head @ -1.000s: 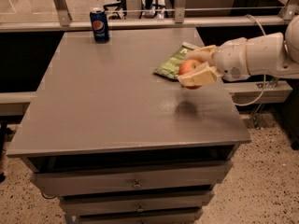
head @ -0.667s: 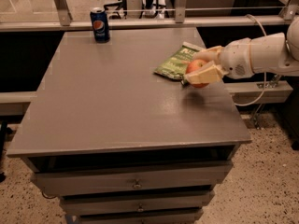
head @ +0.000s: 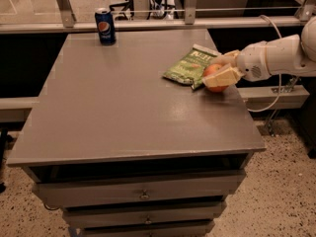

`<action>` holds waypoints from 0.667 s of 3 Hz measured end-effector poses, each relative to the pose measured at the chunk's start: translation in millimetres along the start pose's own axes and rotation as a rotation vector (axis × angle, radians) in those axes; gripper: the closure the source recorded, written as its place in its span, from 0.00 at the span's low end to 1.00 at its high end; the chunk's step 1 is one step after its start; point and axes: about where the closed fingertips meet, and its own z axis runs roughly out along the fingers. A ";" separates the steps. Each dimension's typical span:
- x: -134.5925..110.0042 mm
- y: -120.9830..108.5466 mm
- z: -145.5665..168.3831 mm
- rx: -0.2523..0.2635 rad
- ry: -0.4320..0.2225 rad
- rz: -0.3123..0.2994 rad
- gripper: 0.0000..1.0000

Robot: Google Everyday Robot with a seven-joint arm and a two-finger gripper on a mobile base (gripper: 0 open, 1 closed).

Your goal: Move apple near green jalapeno chip bag

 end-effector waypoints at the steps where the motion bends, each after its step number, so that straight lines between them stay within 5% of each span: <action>1: 5.6 -3.9 1.9 0.002 0.011 0.017 0.53; 2: 6.4 -2.2 4.7 -0.005 0.009 0.028 0.30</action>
Offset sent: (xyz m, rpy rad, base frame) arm 0.0016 -0.0037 -0.0074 0.0152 0.0356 -0.0211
